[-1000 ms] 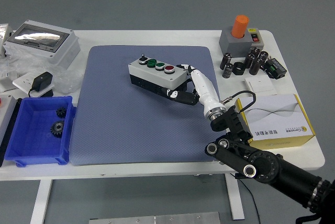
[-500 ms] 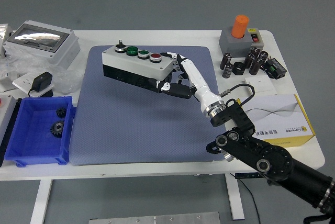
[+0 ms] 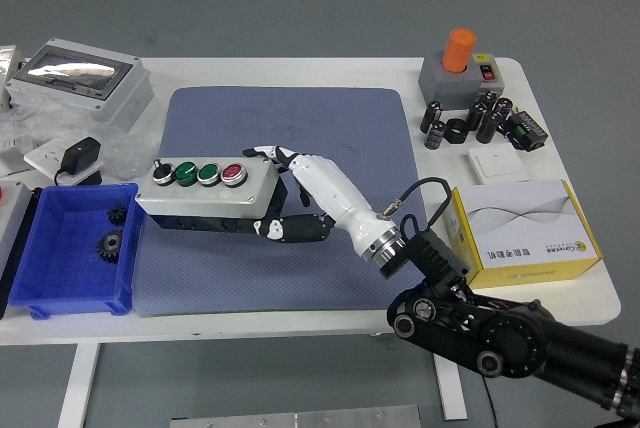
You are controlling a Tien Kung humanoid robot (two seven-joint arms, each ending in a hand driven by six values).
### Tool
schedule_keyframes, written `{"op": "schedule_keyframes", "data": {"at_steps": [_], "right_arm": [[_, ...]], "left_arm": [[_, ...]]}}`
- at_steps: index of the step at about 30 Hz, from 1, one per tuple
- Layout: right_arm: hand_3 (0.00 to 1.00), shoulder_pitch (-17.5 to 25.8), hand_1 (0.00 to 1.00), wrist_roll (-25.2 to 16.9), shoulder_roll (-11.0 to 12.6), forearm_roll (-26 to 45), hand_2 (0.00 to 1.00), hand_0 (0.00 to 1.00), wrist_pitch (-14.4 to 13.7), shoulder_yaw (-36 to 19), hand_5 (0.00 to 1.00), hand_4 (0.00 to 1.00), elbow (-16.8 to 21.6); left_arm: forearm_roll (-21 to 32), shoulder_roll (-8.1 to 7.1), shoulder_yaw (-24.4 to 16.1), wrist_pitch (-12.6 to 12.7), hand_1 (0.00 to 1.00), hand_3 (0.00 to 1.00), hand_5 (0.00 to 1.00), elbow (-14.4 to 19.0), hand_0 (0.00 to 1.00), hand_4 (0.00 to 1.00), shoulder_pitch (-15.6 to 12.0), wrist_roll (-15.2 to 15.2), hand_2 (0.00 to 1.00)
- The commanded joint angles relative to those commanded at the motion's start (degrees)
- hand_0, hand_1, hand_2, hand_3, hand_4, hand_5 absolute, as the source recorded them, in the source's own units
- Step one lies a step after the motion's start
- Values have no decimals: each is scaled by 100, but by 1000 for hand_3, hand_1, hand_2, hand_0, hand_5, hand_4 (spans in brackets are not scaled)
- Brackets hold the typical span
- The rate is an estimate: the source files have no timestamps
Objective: Pick up the button,place it on the desk,press the button,press the button
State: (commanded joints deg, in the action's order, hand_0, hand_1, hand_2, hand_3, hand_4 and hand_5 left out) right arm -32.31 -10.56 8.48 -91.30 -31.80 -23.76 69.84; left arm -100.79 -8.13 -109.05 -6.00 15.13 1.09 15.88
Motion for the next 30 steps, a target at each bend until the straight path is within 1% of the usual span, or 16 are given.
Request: {"op": "schedule_keyframes", "data": {"at_steps": [3, 8, 14, 15, 20, 21, 26, 27, 30], "right_arm": [[212, -57, 311, -15, -53, -111, 293, 156, 66, 69, 275, 364, -303], [212, -137, 311, 52, -46, -160, 293, 156, 218, 209, 275, 364, -546], [213, -176, 319, 161, -21, -261, 297, 163, 327, 229, 276, 365, -629], [217, -181, 348, 187, -12, -289, 325, 201, 350, 225, 279, 366, -634], [217, -200, 348, 311, 25, -407, 325, 201, 507, 227, 279, 366, -676], [336, -204, 480, 328, 32, -428, 484, 336, 530, 230, 286, 391, -682], [336, -216, 480, 426, 65, -536, 484, 336, 625, 243, 286, 391, -705], [624, -216, 643, 453, 73, -567, 637, 583, 647, 247, 229, 594, -713], [624, -210, 643, 513, 91, -635, 637, 583, 702, 262, 229, 594, -741]], "left_arm": [[-1, 2, -1, -1, 691, 828, 813, 2, 717, 523, 4, 1, 677], [-2, 1, -2, -3, 691, 828, 813, 2, 717, 523, 7, 0, 677], [7, 5, 4, -2, 691, 828, 818, 5, 717, 530, 2, 5, 677], [7, 6, 3, -3, 691, 828, 820, 5, 717, 535, 2, 4, 677], [1, 8, 0, -6, 691, 828, 820, -1, 717, 535, 8, -9, 677], [0, 8, -1, -6, 691, 828, 821, -2, 717, 538, 9, -11, 677], [-4, 7, -5, -9, 691, 828, 821, -4, 717, 538, 11, -15, 677], [-3, 8, -5, -9, 691, 829, 823, -5, 717, 541, 12, -16, 677], [-3, 9, -5, -11, 691, 829, 823, -6, 717, 541, 12, -19, 677]]}}
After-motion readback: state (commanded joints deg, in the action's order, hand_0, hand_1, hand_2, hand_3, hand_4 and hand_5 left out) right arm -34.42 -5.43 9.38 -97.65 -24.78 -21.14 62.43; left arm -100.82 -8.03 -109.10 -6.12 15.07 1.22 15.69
